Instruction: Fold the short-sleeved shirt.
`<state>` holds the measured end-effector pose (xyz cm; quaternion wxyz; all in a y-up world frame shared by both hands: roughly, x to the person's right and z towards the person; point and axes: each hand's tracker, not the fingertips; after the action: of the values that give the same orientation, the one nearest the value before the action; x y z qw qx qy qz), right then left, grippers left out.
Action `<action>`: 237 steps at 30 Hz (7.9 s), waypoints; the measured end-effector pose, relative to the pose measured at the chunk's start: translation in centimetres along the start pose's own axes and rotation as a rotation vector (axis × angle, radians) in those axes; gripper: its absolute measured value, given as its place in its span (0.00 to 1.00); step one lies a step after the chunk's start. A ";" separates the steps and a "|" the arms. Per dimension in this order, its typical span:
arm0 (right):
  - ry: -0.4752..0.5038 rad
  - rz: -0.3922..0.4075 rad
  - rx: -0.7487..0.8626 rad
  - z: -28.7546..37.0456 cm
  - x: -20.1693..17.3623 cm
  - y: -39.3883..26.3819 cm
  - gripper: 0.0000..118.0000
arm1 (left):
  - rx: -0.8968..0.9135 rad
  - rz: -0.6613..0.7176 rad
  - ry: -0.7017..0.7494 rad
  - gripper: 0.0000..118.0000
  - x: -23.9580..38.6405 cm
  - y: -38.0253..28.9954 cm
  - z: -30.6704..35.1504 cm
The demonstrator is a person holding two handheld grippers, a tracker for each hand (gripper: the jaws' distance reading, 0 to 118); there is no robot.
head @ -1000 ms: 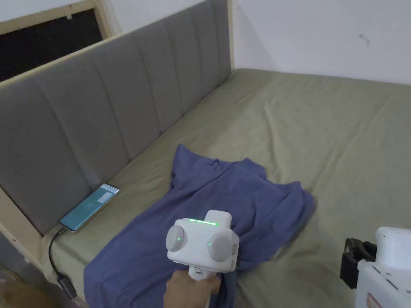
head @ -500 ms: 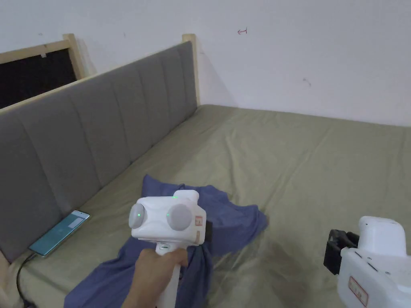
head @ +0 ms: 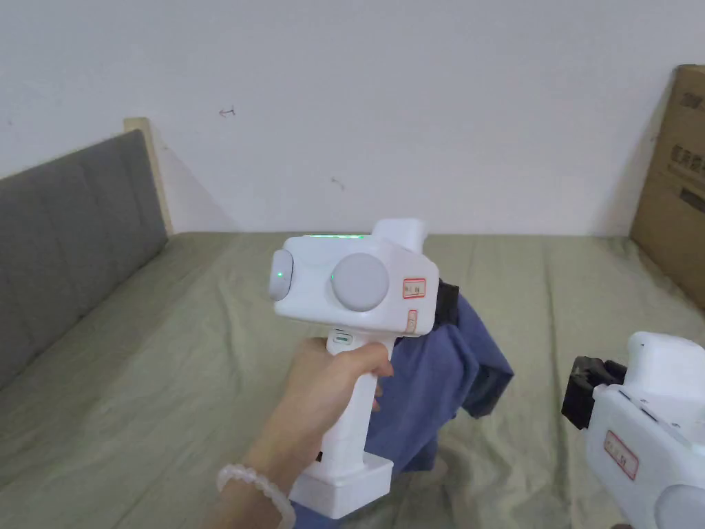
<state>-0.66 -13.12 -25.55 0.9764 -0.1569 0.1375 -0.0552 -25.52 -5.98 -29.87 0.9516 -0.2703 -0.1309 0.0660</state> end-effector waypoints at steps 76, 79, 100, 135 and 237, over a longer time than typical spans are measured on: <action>0.130 0.163 -0.533 -20.5 4.8 -3.9 0.73 | -0.394 0.161 0.177 0.11 -4.2 -20.6 -10.0; 0.124 0.217 -0.634 -25.8 4.3 -4.9 0.73 | -0.400 0.160 0.174 0.11 -4.2 -20.8 -9.9; 0.065 0.225 -0.802 -28.6 3.3 -8.1 0.04 | -0.388 0.169 0.167 0.11 -4.1 -18.7 -8.1; -0.162 -0.014 -0.242 -13.9 9.0 24.6 0.04 | 0.126 0.134 0.613 0.11 -21.9 5.3 11.8; -0.088 -0.116 -0.674 -16.7 14.7 -12.9 0.06 | -0.278 0.202 0.412 0.00 -13.4 -22.8 0.4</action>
<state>7.78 -32.41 -40.36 0.8700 -0.4804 0.0965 -0.0555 -37.24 -27.69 -20.31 0.9005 -0.4176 0.0855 0.0855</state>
